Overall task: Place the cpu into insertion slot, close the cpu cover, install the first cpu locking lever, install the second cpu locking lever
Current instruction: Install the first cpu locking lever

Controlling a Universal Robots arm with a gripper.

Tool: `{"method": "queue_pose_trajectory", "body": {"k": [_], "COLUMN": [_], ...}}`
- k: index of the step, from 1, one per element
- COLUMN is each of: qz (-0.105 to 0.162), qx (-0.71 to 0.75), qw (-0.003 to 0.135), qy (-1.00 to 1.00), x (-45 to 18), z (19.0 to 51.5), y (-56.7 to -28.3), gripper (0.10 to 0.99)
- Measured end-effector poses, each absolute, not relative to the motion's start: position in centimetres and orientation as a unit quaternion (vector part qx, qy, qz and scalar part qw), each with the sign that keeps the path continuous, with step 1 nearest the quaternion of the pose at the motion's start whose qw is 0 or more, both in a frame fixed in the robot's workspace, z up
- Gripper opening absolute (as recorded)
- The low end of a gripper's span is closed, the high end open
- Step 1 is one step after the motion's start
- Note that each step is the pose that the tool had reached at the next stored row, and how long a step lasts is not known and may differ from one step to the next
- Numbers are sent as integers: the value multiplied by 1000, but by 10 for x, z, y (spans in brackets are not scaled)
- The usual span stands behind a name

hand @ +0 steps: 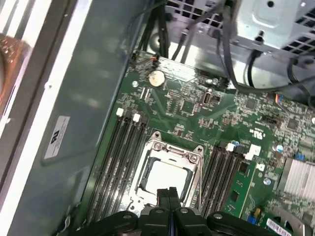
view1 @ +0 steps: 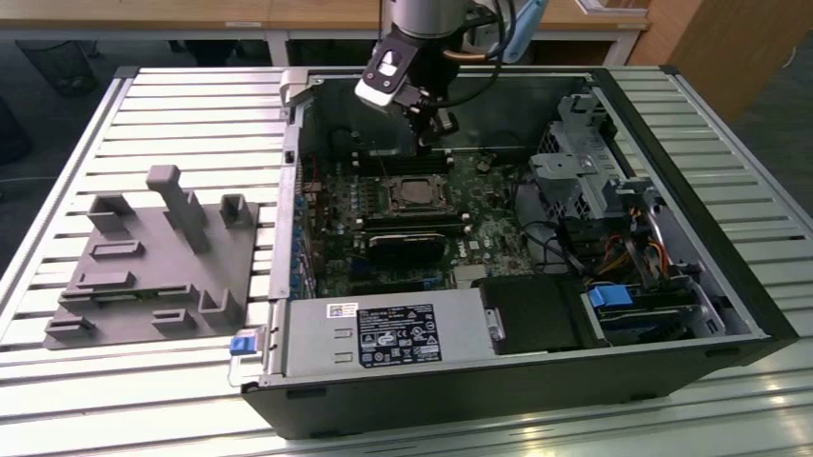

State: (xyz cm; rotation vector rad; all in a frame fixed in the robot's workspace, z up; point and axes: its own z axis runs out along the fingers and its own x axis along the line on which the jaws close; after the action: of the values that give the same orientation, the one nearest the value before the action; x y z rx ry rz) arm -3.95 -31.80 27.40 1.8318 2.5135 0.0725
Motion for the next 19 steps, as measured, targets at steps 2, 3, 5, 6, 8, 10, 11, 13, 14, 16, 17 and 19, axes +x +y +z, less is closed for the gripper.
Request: {"method": "queue_pose_trajectory", "body": {"k": [2,3,5,6,8,10,11,13,14,16,17,19], "qz": [23,24,24,24,24,24,24,24,24,24,24,25], "qx": [580,576,568,564,556,548,545,537,533,526,522,514], "qw": [15,15,15,15,14,14,14,14,14,13,13,13], "qy": [814,817,822,825,830,836,838,843,845,850,852,857], "x": [-39,-39,-39,-39,-39,-39,-39,-39,-39,-39,-39,-39], "z": [274,274,274,274,274,274,274,274,274,274,274,274], "y": [-318,-318,-318,-318,-318,-318,-318,-318,-318,-318,-318,-318], "gripper": [106,106,106,106,106,106,106,106,106,106,106,106]}}
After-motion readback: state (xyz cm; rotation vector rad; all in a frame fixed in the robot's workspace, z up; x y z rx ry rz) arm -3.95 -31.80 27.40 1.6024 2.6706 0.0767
